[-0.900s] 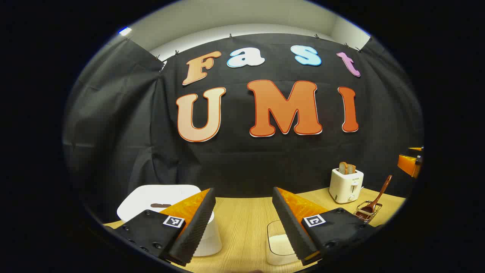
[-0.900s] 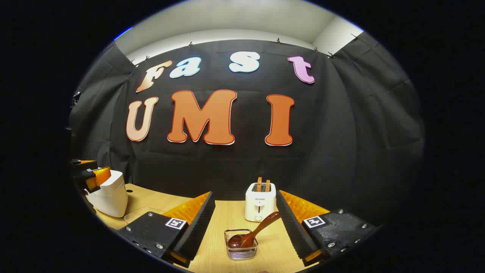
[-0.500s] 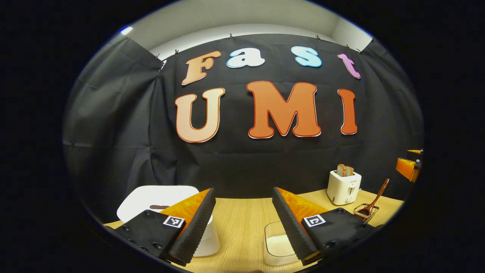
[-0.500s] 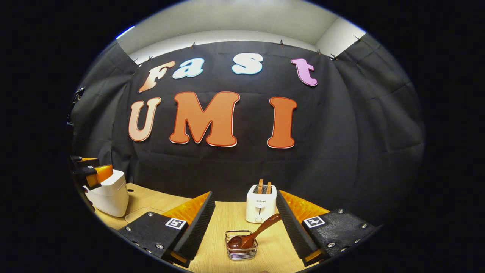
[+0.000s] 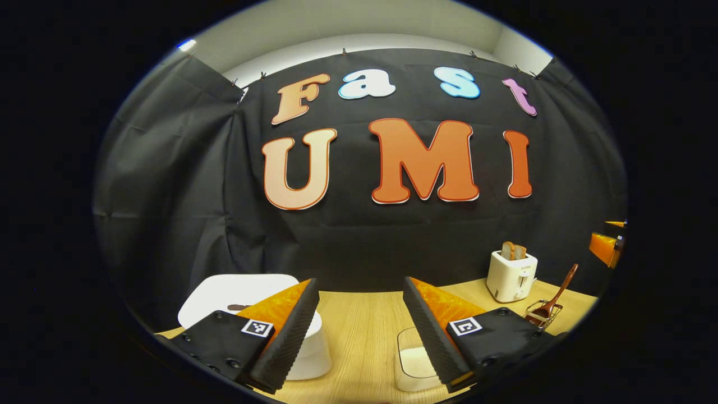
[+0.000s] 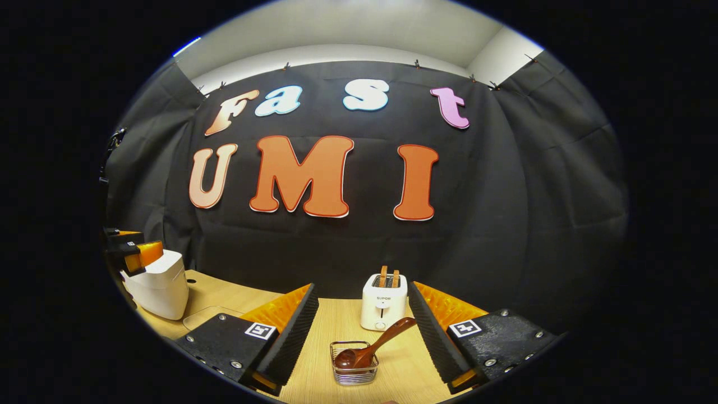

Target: Close the left gripper, press the button to open the rice cooker; take a wooden spoon from the chopstick holder with the right hand, scoop a spoonful of rice and pour it into the rice cooker, then put the wooden spoon back into the chopstick holder.

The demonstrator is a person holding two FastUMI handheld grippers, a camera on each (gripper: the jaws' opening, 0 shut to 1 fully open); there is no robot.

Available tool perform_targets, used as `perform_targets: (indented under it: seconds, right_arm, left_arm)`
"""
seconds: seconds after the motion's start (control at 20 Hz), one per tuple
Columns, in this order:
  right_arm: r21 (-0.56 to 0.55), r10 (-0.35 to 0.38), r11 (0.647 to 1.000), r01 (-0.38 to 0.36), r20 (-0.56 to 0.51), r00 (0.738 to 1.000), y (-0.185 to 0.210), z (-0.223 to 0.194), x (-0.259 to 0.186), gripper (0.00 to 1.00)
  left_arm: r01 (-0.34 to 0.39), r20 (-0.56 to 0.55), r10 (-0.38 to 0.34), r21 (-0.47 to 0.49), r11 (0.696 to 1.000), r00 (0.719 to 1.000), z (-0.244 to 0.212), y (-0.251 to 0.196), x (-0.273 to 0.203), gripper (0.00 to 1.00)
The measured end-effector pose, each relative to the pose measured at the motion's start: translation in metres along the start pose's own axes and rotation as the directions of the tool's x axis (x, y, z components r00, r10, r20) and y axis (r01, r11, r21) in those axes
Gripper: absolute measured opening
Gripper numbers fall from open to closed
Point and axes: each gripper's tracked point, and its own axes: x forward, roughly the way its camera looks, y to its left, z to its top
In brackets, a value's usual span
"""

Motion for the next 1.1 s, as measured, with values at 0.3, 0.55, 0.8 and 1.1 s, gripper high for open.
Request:
perform_targets:
  seconds: [0.3,0.55,0.8,1.1]
  right_arm:
    - [-0.005,-0.011,1.0,0.011,0.003,1.0,-0.005,0.001,-0.001,0.96]
    - [-0.006,-0.018,1.0,0.018,-0.001,1.0,-0.008,0.001,0.0,0.96]
    - [-0.041,-0.035,0.999,0.035,0.002,0.999,-0.011,0.011,0.001,0.96]
    - [-0.07,-0.053,0.996,0.053,0.006,0.999,-0.016,0.016,-0.001,0.96]
  left_arm:
    - [-0.049,-0.018,0.05,0.046,0.998,0.999,0.005,0.02,0.005,0.22]
    - [-0.087,-0.072,0.09,0.042,0.995,0.993,0.005,0.054,0.017,0.04]
    - [-0.195,-0.174,0.195,0.015,0.981,0.965,0.004,0.123,0.021,0.07]
    - [-0.223,-0.315,0.205,-0.022,0.974,0.927,-0.016,0.165,0.037,0.04]
